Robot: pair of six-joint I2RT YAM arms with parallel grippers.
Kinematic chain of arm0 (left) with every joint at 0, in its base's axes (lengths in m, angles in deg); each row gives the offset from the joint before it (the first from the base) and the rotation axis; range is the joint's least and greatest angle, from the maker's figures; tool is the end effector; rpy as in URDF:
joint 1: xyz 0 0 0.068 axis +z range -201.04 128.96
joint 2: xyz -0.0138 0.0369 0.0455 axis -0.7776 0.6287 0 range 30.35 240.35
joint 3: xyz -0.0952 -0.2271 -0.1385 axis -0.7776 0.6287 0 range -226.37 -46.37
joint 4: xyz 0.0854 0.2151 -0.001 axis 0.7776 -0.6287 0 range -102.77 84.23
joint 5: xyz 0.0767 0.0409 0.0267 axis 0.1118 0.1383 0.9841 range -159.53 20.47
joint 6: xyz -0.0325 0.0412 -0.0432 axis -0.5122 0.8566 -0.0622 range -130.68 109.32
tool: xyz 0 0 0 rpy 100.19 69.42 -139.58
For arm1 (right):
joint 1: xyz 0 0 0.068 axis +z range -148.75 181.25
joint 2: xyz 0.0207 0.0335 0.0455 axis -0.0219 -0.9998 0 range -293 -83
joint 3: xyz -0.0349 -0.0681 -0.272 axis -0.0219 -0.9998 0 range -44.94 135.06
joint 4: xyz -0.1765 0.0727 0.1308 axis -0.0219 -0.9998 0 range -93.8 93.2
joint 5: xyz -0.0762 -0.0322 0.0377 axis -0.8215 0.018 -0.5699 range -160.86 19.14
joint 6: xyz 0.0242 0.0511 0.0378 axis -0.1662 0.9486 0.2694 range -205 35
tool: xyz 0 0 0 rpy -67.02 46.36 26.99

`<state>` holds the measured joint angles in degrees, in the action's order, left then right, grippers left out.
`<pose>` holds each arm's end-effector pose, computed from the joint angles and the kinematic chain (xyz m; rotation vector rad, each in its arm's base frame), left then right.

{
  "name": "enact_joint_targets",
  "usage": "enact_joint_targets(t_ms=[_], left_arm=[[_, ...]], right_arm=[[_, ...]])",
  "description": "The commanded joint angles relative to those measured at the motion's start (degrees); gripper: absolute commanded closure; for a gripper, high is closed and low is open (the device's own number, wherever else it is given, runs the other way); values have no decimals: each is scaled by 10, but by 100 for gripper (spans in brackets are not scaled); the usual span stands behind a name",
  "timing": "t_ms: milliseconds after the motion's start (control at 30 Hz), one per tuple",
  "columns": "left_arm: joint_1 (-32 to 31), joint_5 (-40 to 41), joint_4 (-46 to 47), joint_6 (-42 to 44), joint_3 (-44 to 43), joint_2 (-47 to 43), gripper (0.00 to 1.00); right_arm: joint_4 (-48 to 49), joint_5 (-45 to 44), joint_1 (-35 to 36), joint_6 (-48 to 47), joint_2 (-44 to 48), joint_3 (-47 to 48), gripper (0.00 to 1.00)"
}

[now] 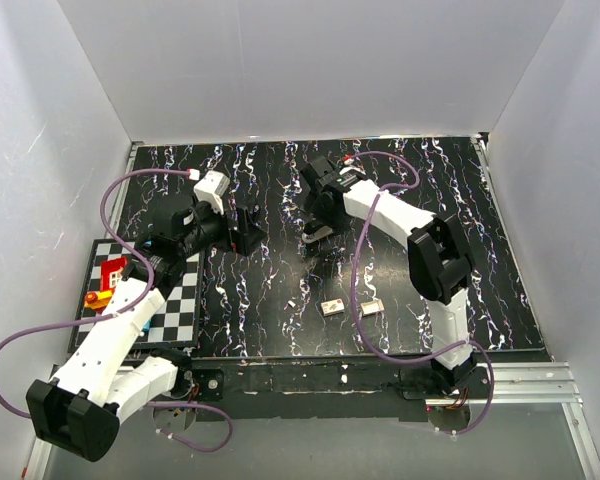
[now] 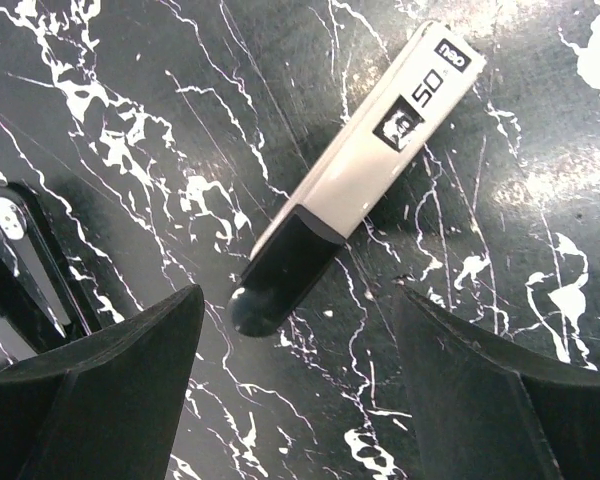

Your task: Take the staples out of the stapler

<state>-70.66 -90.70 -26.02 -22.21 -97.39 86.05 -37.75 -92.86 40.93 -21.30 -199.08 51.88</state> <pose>0.1778 -0.0842 0.3297 0.3850 2.0106 -0.7143 0.3385 0.2543 0.2380 0.6511 2.4345 0.2220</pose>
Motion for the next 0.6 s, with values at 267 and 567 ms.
enact_joint_targets(t_ms=[267,567], left_arm=[[-1,151,-59,-87,-39,50,2],[-1,203,-62,-115,-28,44,2]], right_arm=[[-24,27,-7,38,-59,70,17],[0,45,-7,37,-67,55,25]])
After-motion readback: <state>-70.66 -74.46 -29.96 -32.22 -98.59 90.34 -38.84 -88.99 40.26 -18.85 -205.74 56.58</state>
